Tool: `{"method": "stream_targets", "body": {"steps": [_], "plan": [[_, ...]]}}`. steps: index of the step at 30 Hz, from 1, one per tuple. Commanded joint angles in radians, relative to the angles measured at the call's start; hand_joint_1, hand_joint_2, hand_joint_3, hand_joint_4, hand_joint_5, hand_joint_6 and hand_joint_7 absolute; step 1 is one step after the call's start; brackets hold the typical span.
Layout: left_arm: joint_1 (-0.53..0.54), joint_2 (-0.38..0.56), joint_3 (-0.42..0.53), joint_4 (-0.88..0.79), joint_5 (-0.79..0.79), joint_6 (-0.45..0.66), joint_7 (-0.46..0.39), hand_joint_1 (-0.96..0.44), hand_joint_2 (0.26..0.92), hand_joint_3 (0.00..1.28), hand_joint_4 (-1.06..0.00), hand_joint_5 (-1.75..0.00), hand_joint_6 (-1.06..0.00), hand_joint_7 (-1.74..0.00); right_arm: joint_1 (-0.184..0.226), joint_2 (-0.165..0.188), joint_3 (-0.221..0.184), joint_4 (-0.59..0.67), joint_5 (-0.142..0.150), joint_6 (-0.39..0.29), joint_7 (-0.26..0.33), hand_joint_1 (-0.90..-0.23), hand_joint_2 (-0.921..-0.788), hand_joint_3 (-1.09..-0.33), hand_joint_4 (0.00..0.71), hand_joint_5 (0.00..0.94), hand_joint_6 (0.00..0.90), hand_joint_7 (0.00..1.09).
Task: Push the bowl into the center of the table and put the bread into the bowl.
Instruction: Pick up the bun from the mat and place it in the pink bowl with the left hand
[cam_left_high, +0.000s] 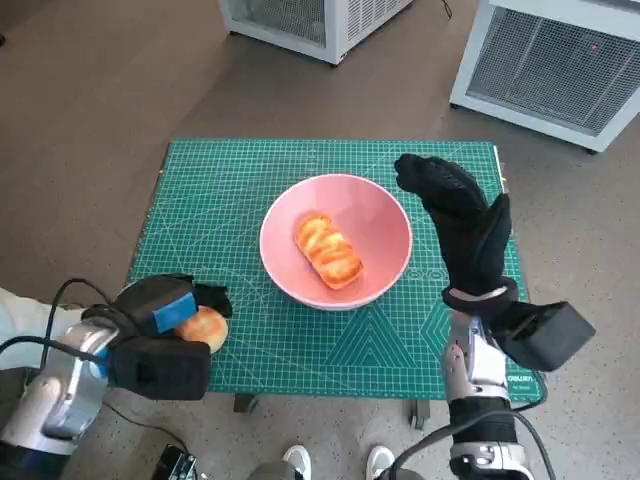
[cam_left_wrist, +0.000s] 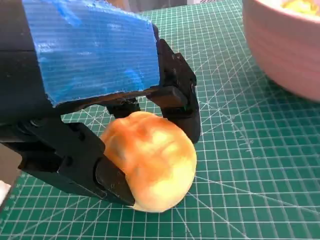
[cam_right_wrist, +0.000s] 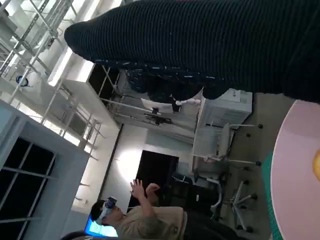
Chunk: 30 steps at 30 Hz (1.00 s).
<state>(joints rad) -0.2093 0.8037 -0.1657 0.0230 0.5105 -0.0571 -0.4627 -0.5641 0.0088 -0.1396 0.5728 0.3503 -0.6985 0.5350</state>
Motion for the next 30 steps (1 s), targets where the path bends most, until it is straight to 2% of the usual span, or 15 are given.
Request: {"method": "stream_targets", "body": {"steps": [1,9,16,25,30], "plan": [[-0.016,0.017,0.062,-0.051,-0.045,0.008,-0.022,0.00,0.920,0.03,-0.77,-1.08,-0.64,-1.16,0.018,0.002,-0.003,0.015,0.008,0.019,0.003,-0.740,-0.921,-0.781,0.264,0.003,0.027,0.61],[-0.087,0.026,0.160,-0.175,-0.099,0.093,-0.072,0.00,0.920,0.04,-0.75,-1.10,-0.62,-1.17,0.013,0.000,-0.006,0.016,0.016,0.024,0.011,-0.740,-0.921,-0.782,0.263,0.002,0.025,0.61],[-0.213,0.003,0.217,-0.256,-0.136,0.160,-0.061,0.00,0.915,0.04,-0.77,-1.07,-0.63,-1.18,0.008,0.002,-0.010,0.026,0.021,0.024,0.019,-0.741,-0.921,-0.781,0.268,0.004,0.027,0.61],[-0.366,-0.059,0.179,-0.302,-0.119,0.209,-0.031,0.00,0.907,0.02,-0.81,-1.00,-0.67,-1.15,0.009,0.003,-0.013,0.024,0.023,0.023,0.025,-0.740,-0.921,-0.779,0.269,0.004,0.026,0.61],[-0.449,-0.120,0.111,-0.313,-0.100,0.224,-0.031,0.00,0.904,0.01,-0.83,-0.99,-0.67,-1.14,0.013,0.002,-0.016,0.018,0.028,0.025,0.030,-0.737,-0.921,-0.780,0.268,0.004,0.025,0.61]]}}
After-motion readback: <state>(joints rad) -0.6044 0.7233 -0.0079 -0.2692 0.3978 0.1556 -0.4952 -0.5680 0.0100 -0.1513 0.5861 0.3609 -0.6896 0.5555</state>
